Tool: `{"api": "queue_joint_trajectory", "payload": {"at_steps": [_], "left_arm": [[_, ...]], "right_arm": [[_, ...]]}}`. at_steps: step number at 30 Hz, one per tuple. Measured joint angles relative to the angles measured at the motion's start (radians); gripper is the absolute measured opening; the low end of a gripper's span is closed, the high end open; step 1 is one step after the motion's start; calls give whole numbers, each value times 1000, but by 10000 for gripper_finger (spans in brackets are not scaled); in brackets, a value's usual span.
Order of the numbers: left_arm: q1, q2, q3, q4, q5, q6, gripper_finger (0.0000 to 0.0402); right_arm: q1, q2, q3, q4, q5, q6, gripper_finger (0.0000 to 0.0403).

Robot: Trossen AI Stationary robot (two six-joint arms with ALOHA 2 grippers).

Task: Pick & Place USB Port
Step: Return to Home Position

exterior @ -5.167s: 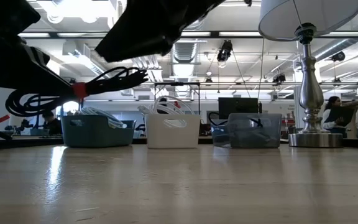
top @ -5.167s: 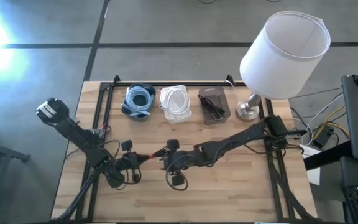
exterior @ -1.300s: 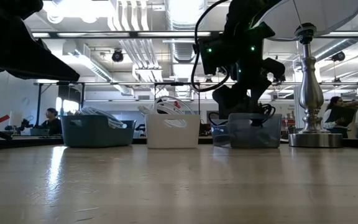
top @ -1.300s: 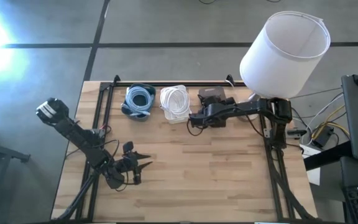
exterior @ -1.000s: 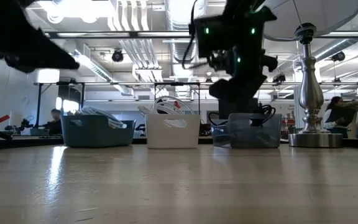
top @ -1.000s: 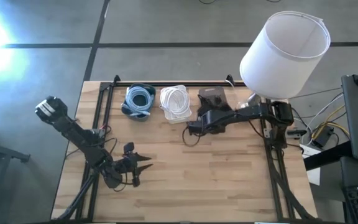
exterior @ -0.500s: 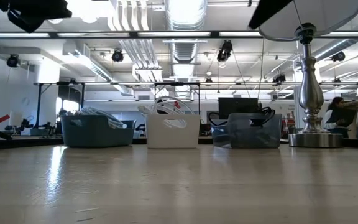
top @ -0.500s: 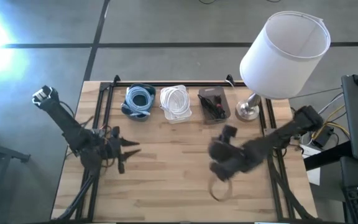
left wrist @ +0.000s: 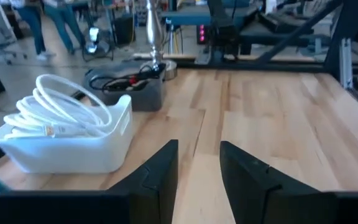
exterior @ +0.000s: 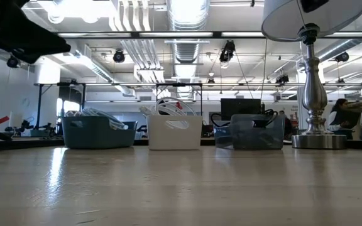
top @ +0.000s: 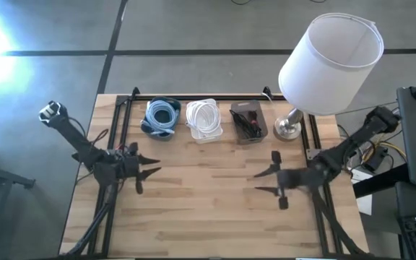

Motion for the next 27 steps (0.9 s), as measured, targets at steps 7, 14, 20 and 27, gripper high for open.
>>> {"api": "queue_joint_trajectory", "payload": {"at_steps": [7, 14, 20, 27], "left_arm": [[100, -91, -122, 260, 111, 234, 122], [288, -199, -215, 315, 277, 266, 117], [461, -278, -254, 312, 391, 263, 99], [600, -317, -256, 251, 547, 267, 74]], "right_arm": [[-193, -242, -287, 433, -292, -122, 166], [-321, -285, -378, 470, -425, -120, 166], [-379, -303, -408, 469, -510, -166, 168], [-414, -376, -445, 471, -571, -231, 163]]}}
